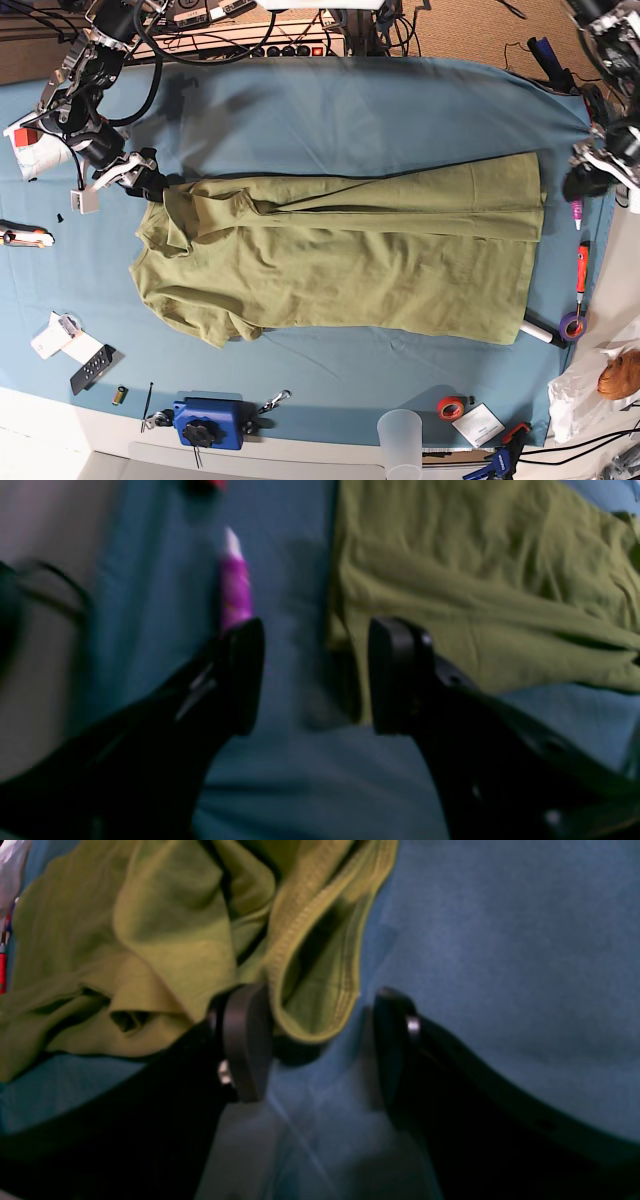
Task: Layout the t-shirt on the table in an organized manner, then fold the t-shirt properly
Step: 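Grasp the folded edge corners with both grippers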
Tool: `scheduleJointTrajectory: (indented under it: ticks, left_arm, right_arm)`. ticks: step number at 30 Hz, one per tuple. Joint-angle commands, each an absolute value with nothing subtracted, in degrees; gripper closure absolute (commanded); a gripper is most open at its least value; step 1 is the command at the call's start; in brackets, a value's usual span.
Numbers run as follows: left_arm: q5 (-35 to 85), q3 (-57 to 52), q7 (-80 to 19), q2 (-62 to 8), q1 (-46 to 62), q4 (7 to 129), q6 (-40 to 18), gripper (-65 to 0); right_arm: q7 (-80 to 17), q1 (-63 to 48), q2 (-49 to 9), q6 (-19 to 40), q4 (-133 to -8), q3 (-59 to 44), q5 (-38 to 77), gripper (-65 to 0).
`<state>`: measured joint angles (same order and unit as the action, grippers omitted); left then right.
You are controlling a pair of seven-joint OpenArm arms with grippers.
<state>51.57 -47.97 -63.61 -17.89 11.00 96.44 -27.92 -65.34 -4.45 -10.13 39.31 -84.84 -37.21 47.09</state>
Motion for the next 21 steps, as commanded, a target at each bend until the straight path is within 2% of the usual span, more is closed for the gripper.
scheduleJointTrajectory:
  ticks: [1,3,9,17,21]
  left_arm:
    - [52.66,-47.09,-63.13,-18.76,10.66,97.14,-28.14,-33.4]
    - [51.27,-44.01,-62.96,-18.87,10.63,96.86,-27.92,-33.4]
    - [41.39,-37.54,-58.46,-19.2,10.28,96.38,-21.56,-33.5]
    - [38.76,-35.75,-58.33,-19.22,7.99,94.67,-20.36,-33.4]
    - [40.77,-35.75,-59.81,-19.18,5.26,90.67,-23.07,-33.4]
  right_arm:
    - [-64.29,-3.81,-10.94,40.0,-85.69,-37.43,48.62,-32.0]
    - [-64.4,-3.81,-10.94,40.0,-85.71,-37.43,48.62,-32.0]
    - [-66.83,-3.81,-10.98,40.0,-85.71,-37.45,48.6,-32.0]
    - [-67.16,-3.79,-10.98,40.0,-85.71,-37.45,50.37,-32.0]
    - [-67.35,-3.79,-10.98,40.0,-85.71,-37.43,50.54,-32.0]
